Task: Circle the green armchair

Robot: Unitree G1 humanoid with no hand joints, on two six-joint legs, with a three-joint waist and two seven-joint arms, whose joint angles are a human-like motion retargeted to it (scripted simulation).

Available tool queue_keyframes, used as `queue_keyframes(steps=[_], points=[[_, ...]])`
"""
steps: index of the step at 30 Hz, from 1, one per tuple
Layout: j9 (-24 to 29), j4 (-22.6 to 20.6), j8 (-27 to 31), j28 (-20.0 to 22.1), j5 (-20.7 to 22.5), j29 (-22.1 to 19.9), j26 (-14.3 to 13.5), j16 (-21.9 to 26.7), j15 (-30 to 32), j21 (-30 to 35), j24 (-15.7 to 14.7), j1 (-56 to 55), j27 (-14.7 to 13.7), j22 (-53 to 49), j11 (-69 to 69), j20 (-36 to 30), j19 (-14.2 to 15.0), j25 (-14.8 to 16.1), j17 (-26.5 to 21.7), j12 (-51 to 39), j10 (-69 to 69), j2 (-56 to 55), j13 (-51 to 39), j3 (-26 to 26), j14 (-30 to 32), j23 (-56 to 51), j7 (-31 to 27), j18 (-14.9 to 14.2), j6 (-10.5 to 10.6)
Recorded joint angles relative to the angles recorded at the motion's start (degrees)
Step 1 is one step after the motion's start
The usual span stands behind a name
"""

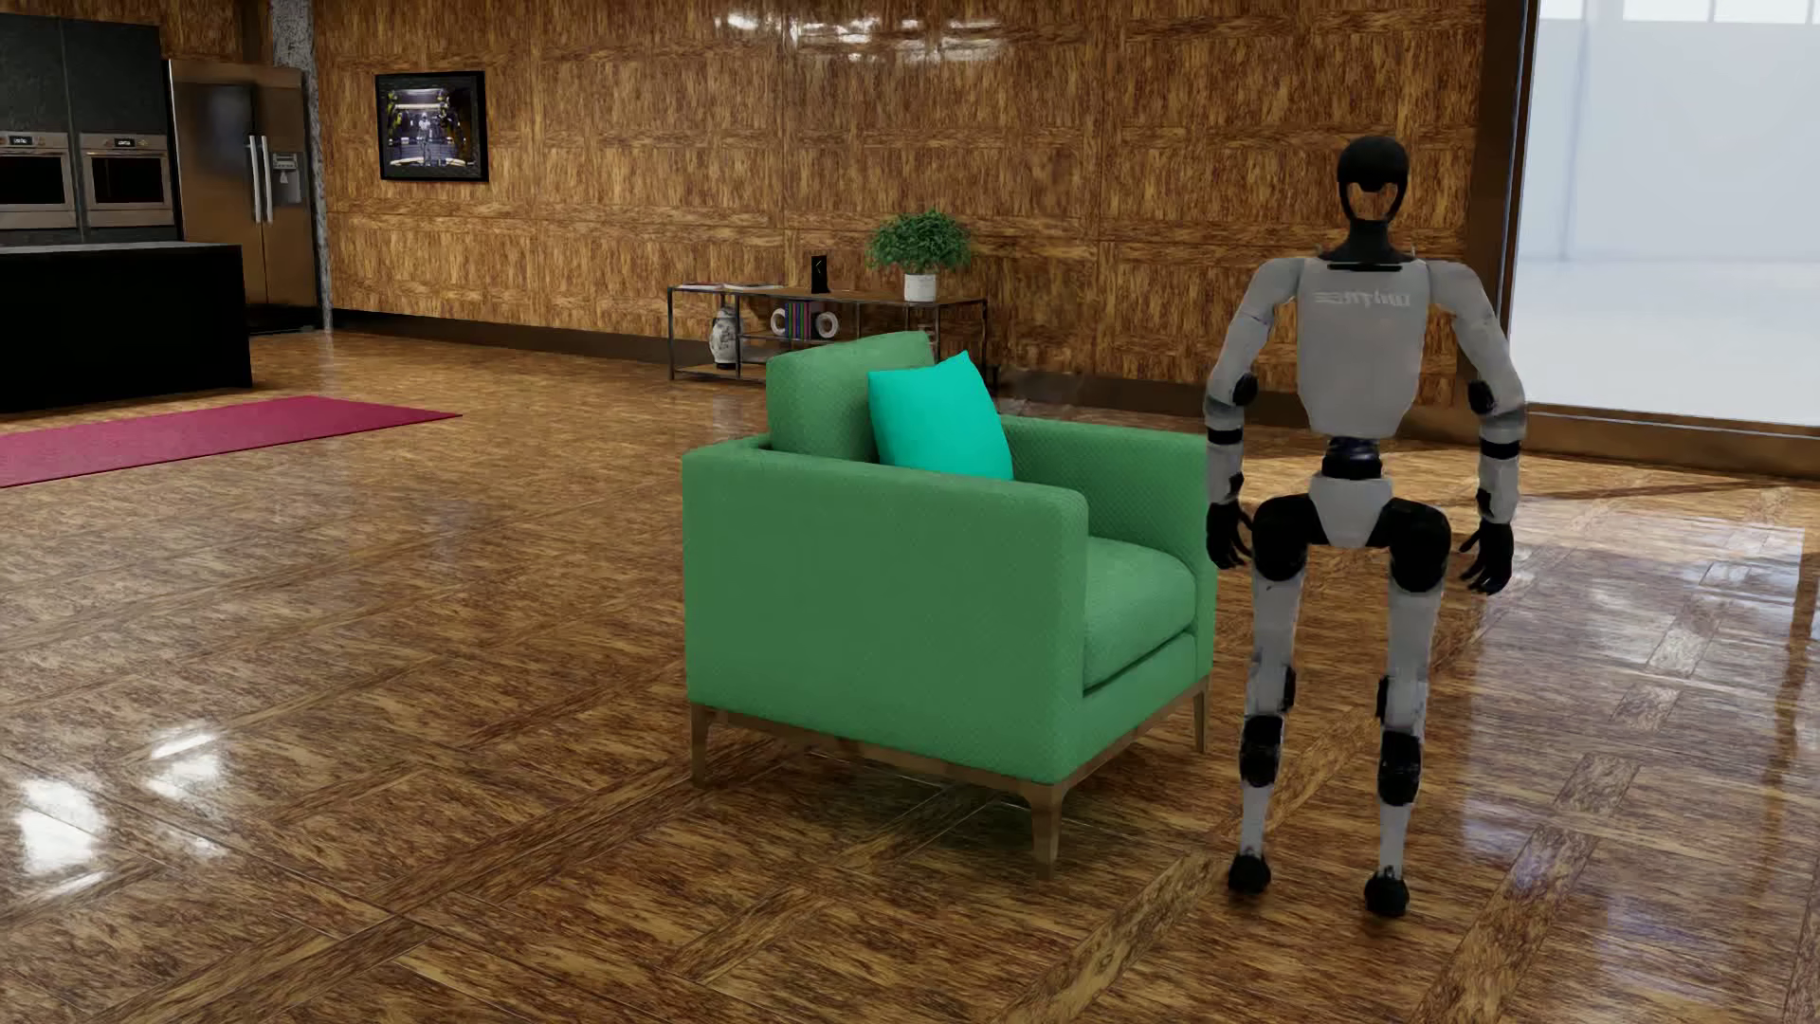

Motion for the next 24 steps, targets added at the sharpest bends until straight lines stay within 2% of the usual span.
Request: queue_keyframes(steps=[3, 7, 13, 20, 22, 24], points=[[-0.77, 1.03, 0.00, 0.00, 0.98, 0.00, 0.00, -0.95, -1.27, -2.18, 0.00, 2.76, 0.00, 1.08, -1.08, -2.78, 0.00, 0.00, 0.16, 0.97, -2.62, 1.10, -1.52, -0.41, -1.85, -0.41, 0.00, 0.00, 0.70], [-0.78, 1.23, 0.00, 0.00, 0.75, 0.00, 0.00, -0.20, -1.90, -1.54, 0.00, 4.51, 0.00, 2.88, -1.04, -6.42, 0.00, 0.00, 2.12, 0.13, -3.88, 0.60, -2.80, 0.00, -2.77, -2.13, 0.00, 0.00, 0.31], [-0.80, 1.29, 0.00, 0.00, 0.79, 0.00, 0.00, 0.72, -2.50, 0.78, 0.00, 5.78, 0.00, 3.51, -0.55, -3.95, 0.00, 0.00, 4.06, -1.26, -4.45, -0.19, -2.01, -1.20, -4.65, -6.75, 0.00, 0.00, 0.64], [-1.54, 1.99, 0.00, 0.00, 2.08, 0.00, 0.00, 1.16, -3.81, 1.66, 0.00, 7.31, 0.00, 1.19, 1.80, -1.53, 0.00, 0.00, 3.55, -1.67, -4.44, -1.65, -0.45, -3.79, -8.15, -2.51, 0.00, 0.00, 0.90], [-1.63, 2.66, 0.00, 0.00, 3.07, 0.00, 0.00, 1.28, -5.06, 1.85, 0.00, 5.36, 0.00, 0.70, 1.94, -0.24, 0.00, 0.00, 3.38, -1.43, -1.55, -1.26, -0.07, -4.31, -9.13, -0.67, 0.00, 0.00, 0.99], [-1.07, 4.01, 0.00, 0.00, 3.92, 0.00, 0.00, 1.41, -6.43, 2.07, 0.00, 0.94, 0.00, 0.68, 1.69, 1.05, 0.00, 0.00, 3.20, -1.58, 5.80, -0.24, 0.16, -4.28, -7.07, 0.69, 0.00, 0.00, 1.02]])
